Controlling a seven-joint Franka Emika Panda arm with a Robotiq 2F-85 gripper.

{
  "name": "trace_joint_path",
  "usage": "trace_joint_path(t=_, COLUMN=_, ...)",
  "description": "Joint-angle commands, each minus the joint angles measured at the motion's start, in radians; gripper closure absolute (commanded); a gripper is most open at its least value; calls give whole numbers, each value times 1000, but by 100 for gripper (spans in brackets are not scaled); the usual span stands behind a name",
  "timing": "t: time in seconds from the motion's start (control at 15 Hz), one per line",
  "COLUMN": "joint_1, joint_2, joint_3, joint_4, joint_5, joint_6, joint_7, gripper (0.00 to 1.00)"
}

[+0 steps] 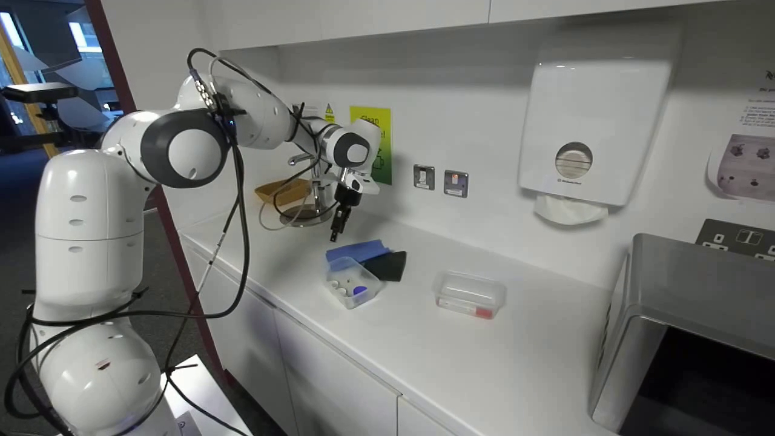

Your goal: Remove the blue paper towel from the bowl

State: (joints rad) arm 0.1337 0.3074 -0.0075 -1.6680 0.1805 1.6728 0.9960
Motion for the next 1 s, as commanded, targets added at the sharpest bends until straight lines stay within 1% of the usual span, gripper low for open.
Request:
trace_joint_path(t=0.0, joint_1=3, joint_2=-160, joint_3=20, joint_4=-206, joint_5=-43, joint_6=42, joint_7=-47, gripper=0)
trace_joint_path(t=0.13, joint_1=3, joint_2=-197, joint_3=33, joint_4=-262, joint_5=-58, joint_6=50, joint_7=-59, gripper=0)
trace_joint_path(t=0.27, joint_1=-5, joint_2=-213, joint_3=42, joint_4=-290, joint_5=-47, joint_6=58, joint_7=-63, gripper=0)
trace_joint_path(t=0.33, joint_1=-7, joint_2=-143, joint_3=45, joint_4=-208, joint_5=-40, joint_6=22, joint_7=-34, gripper=0)
trace_joint_path(t=0.47, joint_1=-8, joint_2=-163, joint_3=49, joint_4=-238, joint_5=-40, joint_6=26, joint_7=-34, gripper=0)
trace_joint_path(t=0.87, joint_1=-9, joint_2=-168, joint_3=49, joint_4=-245, joint_5=-40, joint_6=28, joint_7=-35, gripper=0)
trace_joint_path(t=0.93, joint_1=-6, joint_2=-181, joint_3=51, joint_4=-261, joint_5=-48, joint_6=41, joint_7=-37, gripper=0)
